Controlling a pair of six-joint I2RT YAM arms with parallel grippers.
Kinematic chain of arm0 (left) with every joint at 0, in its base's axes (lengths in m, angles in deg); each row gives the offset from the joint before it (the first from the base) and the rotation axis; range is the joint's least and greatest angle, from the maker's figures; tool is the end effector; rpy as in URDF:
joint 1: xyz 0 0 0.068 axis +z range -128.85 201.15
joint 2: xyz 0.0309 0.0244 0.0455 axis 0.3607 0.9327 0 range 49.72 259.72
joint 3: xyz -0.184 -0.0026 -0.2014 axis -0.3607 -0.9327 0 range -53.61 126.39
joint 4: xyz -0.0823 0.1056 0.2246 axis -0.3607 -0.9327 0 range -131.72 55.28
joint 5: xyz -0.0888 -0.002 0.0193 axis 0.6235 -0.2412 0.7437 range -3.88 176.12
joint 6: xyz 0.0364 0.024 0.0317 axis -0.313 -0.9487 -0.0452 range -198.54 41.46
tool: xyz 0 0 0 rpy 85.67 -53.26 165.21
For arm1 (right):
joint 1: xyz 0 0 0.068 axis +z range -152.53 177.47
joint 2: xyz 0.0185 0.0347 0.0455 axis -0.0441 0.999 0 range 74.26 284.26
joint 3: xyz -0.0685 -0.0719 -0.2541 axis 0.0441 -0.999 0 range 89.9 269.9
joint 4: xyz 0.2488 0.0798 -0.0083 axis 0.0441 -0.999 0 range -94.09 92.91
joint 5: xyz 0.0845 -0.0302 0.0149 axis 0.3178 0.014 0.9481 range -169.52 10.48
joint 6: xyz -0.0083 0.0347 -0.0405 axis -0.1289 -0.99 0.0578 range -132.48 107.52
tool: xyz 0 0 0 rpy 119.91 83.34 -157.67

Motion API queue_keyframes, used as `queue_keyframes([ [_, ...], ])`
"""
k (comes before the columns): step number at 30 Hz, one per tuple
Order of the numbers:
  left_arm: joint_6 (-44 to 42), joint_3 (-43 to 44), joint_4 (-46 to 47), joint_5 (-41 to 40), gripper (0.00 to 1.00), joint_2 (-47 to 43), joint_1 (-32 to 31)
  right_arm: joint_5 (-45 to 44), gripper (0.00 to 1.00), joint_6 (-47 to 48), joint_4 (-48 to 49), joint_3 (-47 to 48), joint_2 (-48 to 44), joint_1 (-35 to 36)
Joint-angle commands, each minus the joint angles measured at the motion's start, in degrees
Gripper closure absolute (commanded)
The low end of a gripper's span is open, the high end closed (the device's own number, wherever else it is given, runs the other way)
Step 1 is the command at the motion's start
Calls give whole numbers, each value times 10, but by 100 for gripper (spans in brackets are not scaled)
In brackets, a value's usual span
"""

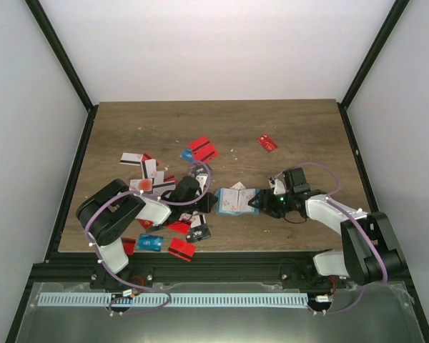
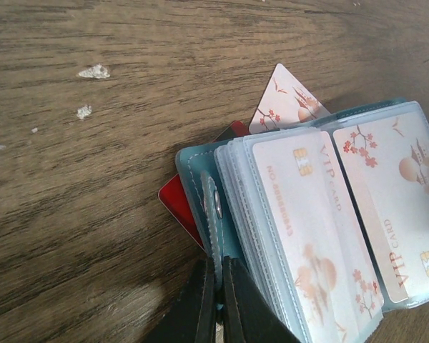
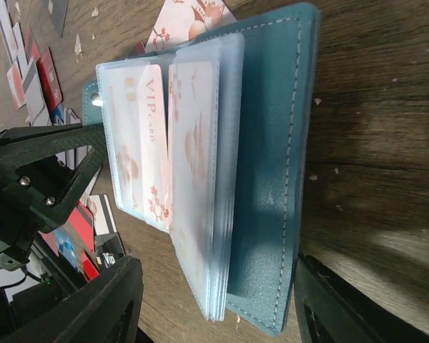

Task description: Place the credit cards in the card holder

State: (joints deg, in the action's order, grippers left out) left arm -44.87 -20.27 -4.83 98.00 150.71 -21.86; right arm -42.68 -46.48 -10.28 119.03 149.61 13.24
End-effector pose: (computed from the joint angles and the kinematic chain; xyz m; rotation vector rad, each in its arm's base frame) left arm 0.2181 -0.2134 0.1022 0.3153 2.3696 -0.9210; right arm 0.2042 0.0798 0.1453 0.1854 2.7120 1.1297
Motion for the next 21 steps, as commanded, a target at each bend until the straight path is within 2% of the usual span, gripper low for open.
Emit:
queue_keyframes([
  [1,-10,3,10,22,96,7,-3,40,41,2,4,26,-8,3],
  [12,-11,2,15,26,96,9,-4,57,41,-7,18,50,-12,22],
  [21,-13,1,19,31,96,10,-4,59,41,-22,58,83,36,71],
])
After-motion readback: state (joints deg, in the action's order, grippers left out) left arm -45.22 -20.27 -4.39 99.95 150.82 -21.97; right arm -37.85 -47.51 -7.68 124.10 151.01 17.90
